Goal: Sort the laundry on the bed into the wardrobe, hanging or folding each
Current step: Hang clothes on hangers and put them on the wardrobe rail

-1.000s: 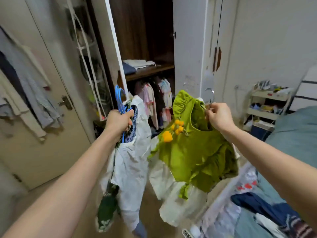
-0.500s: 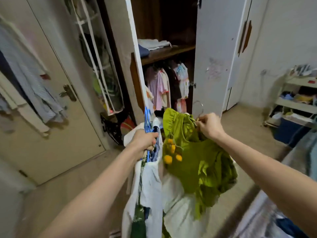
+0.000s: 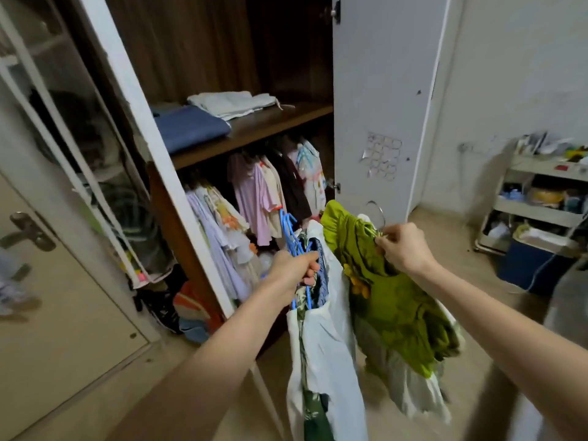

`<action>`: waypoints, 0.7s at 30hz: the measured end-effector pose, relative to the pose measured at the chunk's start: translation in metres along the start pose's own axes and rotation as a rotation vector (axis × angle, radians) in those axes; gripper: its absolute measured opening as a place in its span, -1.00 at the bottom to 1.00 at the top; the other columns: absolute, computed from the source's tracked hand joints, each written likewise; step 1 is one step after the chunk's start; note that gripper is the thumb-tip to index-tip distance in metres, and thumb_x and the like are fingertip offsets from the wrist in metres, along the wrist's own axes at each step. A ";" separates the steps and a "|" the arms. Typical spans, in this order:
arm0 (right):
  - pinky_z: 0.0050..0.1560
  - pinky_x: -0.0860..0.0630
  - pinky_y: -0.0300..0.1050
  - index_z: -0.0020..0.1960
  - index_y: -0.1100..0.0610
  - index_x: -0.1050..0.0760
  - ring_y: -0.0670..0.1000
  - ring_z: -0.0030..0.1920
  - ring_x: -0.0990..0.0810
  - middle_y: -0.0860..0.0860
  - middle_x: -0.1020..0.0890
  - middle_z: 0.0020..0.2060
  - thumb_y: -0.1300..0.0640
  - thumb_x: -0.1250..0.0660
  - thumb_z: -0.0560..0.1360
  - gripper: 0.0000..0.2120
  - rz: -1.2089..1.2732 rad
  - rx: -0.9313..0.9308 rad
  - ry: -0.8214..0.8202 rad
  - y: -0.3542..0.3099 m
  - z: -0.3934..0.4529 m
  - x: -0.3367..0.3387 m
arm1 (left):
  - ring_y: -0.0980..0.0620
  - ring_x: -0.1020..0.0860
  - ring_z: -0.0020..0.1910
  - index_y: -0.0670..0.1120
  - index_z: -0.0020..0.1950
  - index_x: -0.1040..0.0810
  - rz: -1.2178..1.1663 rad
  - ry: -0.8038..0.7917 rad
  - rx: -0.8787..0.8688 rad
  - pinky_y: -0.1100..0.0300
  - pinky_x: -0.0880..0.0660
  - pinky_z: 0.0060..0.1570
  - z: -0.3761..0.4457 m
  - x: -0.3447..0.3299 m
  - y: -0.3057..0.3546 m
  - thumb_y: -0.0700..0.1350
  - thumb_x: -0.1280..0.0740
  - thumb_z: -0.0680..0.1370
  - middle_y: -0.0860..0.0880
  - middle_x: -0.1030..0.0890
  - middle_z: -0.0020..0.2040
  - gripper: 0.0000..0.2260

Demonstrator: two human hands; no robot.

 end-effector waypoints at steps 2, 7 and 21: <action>-0.31 -0.34 -0.20 -0.37 0.19 -0.53 -0.04 -0.49 -0.45 0.02 -0.51 -0.54 0.26 -0.30 0.51 -0.72 0.020 -0.043 -0.021 0.006 0.037 -0.012 | 0.15 -0.30 -0.64 -0.26 -0.26 -0.43 -0.032 -0.028 0.008 0.34 -0.21 -0.64 0.042 -0.015 0.008 -0.32 -0.34 0.54 -0.11 -0.43 -0.42 -0.81; -0.51 -0.31 -0.24 -0.47 0.16 -0.48 0.03 -0.55 -0.40 0.13 -0.54 -0.51 0.30 -0.32 0.50 -0.65 0.205 -0.149 -0.046 0.017 0.125 -0.049 | 0.15 -0.33 -0.62 -0.26 -0.24 -0.46 -0.122 -0.033 0.038 0.32 -0.24 -0.63 0.135 -0.028 0.027 -0.31 -0.37 0.53 -0.10 -0.46 -0.41 -0.83; -0.63 -0.28 -0.32 -0.10 0.27 -0.43 -0.09 -0.64 -0.35 0.10 -0.54 -0.44 0.40 -0.20 0.57 -0.89 0.755 -0.275 -0.454 0.011 0.316 -0.174 | -0.21 -0.60 0.11 -0.47 0.31 -0.39 -0.271 0.097 0.085 0.34 -0.52 -0.29 0.327 -0.039 0.067 -0.25 -0.27 0.60 -0.36 -0.59 0.11 -0.63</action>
Point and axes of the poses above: each hand's wrist, its own z-axis towards the middle knuckle, its own x-axis out of the back of the hand, y = z × x, the point moved 9 cm from there along z, towards the middle knuckle
